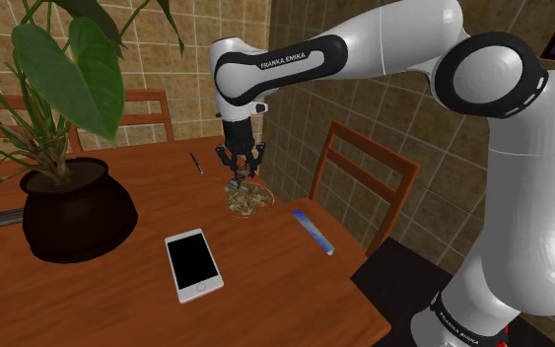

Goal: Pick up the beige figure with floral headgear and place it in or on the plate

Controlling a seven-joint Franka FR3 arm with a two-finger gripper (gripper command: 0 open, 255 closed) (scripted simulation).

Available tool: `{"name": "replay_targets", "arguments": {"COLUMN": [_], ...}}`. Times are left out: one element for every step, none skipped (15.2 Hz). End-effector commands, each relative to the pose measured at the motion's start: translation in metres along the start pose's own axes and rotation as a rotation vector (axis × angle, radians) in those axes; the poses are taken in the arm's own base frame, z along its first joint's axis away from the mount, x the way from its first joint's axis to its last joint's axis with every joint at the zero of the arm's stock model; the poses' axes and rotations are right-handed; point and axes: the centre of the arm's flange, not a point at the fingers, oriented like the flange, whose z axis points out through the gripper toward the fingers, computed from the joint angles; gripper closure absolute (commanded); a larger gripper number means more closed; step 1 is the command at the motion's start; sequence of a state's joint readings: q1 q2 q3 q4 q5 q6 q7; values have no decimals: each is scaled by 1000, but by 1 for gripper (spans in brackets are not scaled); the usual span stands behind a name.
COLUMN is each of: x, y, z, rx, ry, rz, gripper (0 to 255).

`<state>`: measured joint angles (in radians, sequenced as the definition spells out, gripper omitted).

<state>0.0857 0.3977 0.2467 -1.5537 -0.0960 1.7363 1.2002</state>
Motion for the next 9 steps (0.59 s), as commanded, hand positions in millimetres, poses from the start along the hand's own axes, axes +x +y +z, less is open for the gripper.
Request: {"name": "replay_targets", "arguments": {"x": [1,1,2,2,3,3,3,4,4], "y": [-2,-3,-4,-5,-6,-7,-8,-9,-9], "z": [11,16,21,26,31,36,42,47,49], "rx": [0,0,0,0,0,0,0,0,0], "ry": [0,0,0,0,0,0,0,0,0], "rz": [0,0,0,0,0,0,0,0,0], "gripper": [255,255,255,255,255,255,255,255,255]}}
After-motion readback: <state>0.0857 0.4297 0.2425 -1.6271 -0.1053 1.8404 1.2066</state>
